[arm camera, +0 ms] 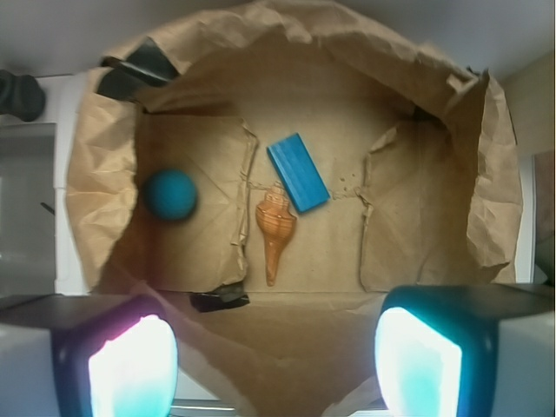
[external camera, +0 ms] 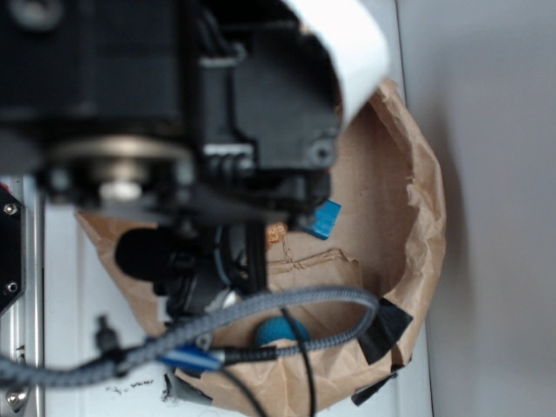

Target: Grab the blue block.

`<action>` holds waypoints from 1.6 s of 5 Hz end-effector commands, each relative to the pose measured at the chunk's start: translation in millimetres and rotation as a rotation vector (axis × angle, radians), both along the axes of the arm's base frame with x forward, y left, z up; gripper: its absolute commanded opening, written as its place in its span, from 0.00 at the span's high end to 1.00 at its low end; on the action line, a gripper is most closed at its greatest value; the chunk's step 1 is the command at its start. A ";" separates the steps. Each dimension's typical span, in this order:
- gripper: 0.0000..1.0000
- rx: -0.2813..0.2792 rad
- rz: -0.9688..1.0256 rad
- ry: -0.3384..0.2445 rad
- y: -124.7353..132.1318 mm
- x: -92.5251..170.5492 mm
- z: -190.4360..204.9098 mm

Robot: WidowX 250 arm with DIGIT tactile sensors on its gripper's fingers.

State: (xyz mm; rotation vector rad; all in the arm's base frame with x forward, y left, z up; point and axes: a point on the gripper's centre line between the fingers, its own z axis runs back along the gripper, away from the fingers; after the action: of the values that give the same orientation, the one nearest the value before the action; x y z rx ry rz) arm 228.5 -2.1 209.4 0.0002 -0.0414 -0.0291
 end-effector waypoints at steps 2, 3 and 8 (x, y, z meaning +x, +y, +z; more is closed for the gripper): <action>0.00 0.058 0.020 -0.111 25.4 36.7 -35.9; 0.00 0.079 0.025 -0.096 40.1 73.2 -85.8; 0.00 0.133 -0.108 -0.105 29.1 80.4 -139.0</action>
State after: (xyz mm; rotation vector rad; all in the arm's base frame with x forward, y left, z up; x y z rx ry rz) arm 299.7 34.1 48.2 0.1282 -0.0670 -0.1220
